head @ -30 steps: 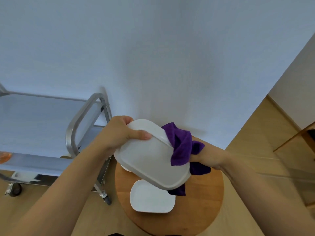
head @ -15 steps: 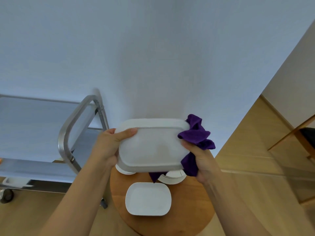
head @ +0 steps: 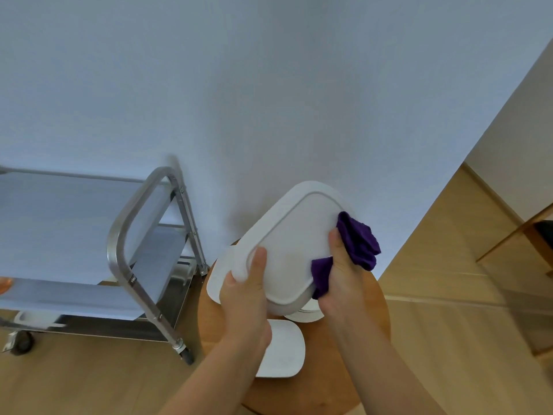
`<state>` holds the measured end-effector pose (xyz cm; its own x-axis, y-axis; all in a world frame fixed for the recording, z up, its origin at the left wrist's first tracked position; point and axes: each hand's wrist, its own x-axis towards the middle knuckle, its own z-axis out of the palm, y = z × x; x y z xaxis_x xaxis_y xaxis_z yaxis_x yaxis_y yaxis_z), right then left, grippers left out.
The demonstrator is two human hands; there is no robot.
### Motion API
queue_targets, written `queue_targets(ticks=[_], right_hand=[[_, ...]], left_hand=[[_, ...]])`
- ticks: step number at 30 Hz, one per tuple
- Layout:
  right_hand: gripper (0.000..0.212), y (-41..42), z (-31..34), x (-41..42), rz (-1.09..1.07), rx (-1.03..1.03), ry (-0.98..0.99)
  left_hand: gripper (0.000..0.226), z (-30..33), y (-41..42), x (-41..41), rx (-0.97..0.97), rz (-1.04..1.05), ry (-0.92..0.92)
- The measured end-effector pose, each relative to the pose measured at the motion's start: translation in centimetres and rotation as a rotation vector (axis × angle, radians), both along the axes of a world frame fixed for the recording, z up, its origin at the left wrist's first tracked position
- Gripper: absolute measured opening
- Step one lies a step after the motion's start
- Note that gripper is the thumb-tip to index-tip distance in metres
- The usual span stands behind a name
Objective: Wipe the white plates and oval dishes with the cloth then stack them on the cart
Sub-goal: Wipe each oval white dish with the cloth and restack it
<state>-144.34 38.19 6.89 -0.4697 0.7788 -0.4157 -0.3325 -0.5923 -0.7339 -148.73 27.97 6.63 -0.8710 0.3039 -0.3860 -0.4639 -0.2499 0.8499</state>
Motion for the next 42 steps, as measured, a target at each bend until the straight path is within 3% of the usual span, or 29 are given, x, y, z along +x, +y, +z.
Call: queue_targets(ticks=[2, 5, 8, 11, 14, 19, 24, 28, 32, 36, 40, 42], right_hand=[[0.049, 0.6, -0.2, 0.4, 0.059, 0.009, -0.071], [0.046, 3.2, 0.2, 1.9, 0.178, -0.003, -0.101], [0.057, 4.9, 0.7, 2.9, 0.400, 0.066, -0.131], [0.053, 3.8, 1.3, 2.1, 0.609, 0.169, -0.164], [0.033, 2.6, 1.5, 1.2, 0.638, 0.273, -0.231], [0.039, 1.9, 0.9, 1.2, 0.547, 0.364, -0.336], [0.018, 0.2, -0.1, 1.4, 0.381, 0.576, -0.442], [0.024, -1.4, -0.9, 1.4, 0.221, 0.627, -0.485], [0.020, -3.1, -1.6, 1.4, 0.100, 0.674, -0.486], [0.031, -5.8, -3.3, 1.1, 0.138, 0.632, -0.376], [0.078, -5.5, -2.4, -0.4, 0.057, 0.509, -0.283], [0.086, -5.0, -1.0, -1.4, 0.064, 0.443, -0.198]], left_hand=[[0.035, 0.3, -0.7, 0.5, -0.004, -0.113, 0.066], [0.061, 1.7, -2.1, -1.1, -0.077, -0.486, 0.179], [0.054, 2.7, -2.5, -5.5, -0.079, -0.675, 0.111], [0.052, 3.1, -1.1, -8.2, 0.037, -0.659, -0.117], [0.056, 3.0, 0.1, -8.2, 0.004, -0.602, -0.235], [0.054, 2.4, 0.3, -8.4, 0.016, -0.517, -0.217], [0.049, 2.9, 0.4, -9.2, 0.180, -0.387, -0.247], [0.057, 2.8, 0.8, -8.7, 0.315, -0.290, -0.251], [0.051, 1.8, 1.5, -7.8, 0.211, -0.121, -0.200], [0.030, 2.1, 2.1, -5.7, 0.066, -0.049, -0.070], [0.013, 3.0, 2.2, -2.4, 0.014, -0.172, 0.108], [0.018, 3.1, 1.9, -0.7, -0.054, -0.260, 0.195]])
